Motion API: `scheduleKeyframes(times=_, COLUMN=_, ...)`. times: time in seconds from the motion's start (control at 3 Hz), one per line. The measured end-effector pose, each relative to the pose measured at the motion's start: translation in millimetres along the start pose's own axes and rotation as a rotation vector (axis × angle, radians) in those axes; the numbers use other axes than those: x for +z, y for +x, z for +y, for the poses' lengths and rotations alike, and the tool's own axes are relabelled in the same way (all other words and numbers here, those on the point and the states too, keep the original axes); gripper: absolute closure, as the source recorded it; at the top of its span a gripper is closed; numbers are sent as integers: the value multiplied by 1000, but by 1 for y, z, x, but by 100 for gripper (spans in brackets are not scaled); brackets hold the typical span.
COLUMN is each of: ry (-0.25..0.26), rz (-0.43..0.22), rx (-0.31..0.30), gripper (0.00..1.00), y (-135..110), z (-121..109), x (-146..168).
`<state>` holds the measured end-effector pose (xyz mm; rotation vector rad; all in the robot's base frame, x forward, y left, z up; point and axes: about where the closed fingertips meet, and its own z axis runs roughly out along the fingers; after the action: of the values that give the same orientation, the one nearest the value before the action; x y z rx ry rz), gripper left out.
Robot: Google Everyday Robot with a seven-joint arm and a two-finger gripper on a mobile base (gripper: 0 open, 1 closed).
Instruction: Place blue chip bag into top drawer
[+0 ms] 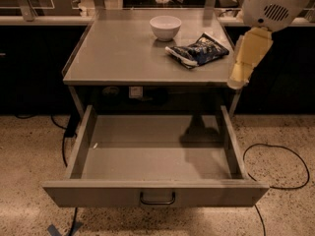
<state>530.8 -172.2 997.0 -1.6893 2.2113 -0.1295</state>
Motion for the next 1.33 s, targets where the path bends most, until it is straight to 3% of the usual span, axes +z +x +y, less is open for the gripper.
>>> scheduleKeyframes(times=0.33, ry=-2, rz=-6, rx=6, gripper=0, y=-5, z=-14, x=1)
scheduleKeyframes(times=1.0, ry=-11, rz=-31, rx=37, gripper=0, y=-22, z=-69, x=9)
scheduleKeyframes(times=1.33, ry=28, rz=-58, rx=59, gripper=0, y=-45, z=-123, x=24)
